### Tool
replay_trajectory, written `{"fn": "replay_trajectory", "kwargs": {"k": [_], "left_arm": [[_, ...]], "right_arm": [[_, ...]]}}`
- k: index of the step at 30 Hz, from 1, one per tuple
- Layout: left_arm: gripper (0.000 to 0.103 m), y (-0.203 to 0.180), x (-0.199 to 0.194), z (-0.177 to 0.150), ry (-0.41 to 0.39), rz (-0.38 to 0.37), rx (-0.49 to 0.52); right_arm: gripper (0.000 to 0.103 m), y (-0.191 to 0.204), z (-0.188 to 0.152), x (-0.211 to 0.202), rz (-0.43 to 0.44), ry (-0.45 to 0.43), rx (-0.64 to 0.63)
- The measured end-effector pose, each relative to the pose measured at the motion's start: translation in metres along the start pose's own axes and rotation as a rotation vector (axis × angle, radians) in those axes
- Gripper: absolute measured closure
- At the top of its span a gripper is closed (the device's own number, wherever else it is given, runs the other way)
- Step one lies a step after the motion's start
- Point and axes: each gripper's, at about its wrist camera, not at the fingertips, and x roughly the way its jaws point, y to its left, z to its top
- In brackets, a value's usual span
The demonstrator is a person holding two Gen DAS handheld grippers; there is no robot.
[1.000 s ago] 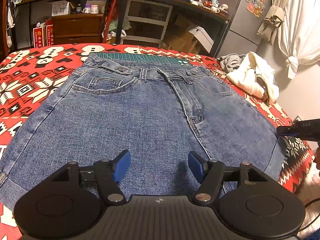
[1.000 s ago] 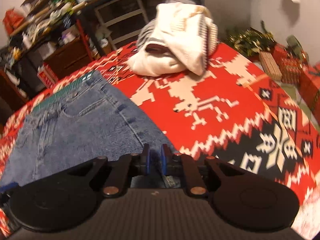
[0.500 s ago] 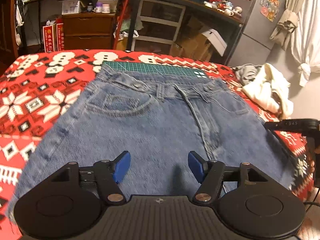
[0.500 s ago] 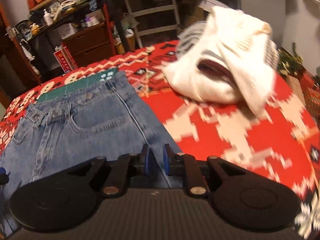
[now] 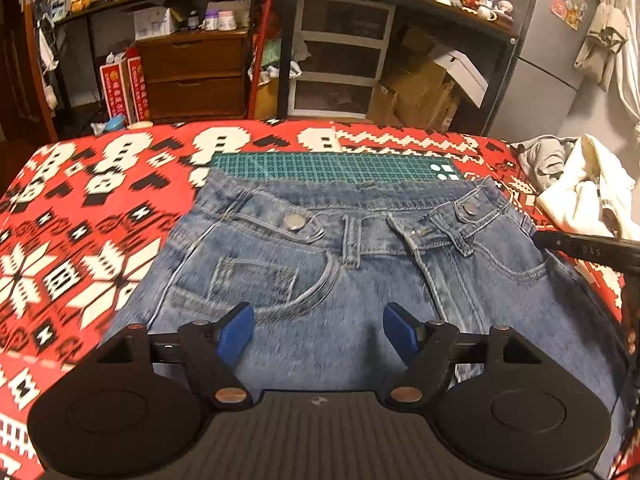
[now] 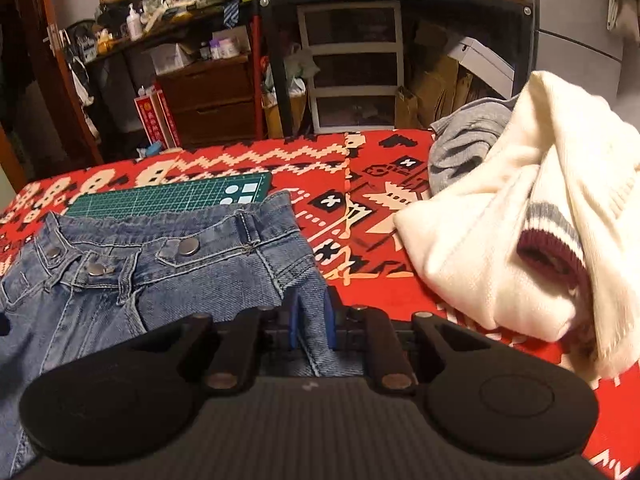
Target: Fold clothes
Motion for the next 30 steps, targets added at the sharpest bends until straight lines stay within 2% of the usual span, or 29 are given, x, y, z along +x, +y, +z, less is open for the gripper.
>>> {"fn": "replay_trajectory", "kwargs": {"k": [2, 4, 8, 12, 16, 19, 30], "left_arm": [[0.028, -0.006, 0.007, 0.002, -0.002, 0.003, 0.013], [0.022, -0.011, 0.018, 0.002, 0.012, -0.001, 0.025], [0.014, -0.023, 0.028, -0.002, -0.011, 0.032, 0.104], [0.0, -0.027, 0.037, -0.005, -0.031, 0.062, 0.172], [0.0, -0.022, 0.039, -0.008, -0.064, 0.051, 0.168], [0.0, -0.02, 0.038, -0.018, -0.15, 0.034, 0.203], [0.0, -0.018, 0.038, -0.022, -0.17, 0.031, 0.172]], "right_arm": [[0.09, 0.0, -0.005, -0.001, 0.002, -0.017, -0.01], [0.09, 0.002, -0.008, -0.002, -0.006, -0.034, -0.028], [0.089, 0.006, -0.015, -0.004, -0.026, -0.067, -0.05], [0.088, 0.01, -0.017, -0.005, -0.04, -0.079, -0.07], [0.088, 0.01, -0.018, -0.006, -0.039, -0.081, -0.07], [0.088, 0.009, -0.018, -0.006, -0.038, -0.082, -0.068], [0.088, 0.011, -0.018, -0.006, -0.05, -0.082, -0.08]]}}
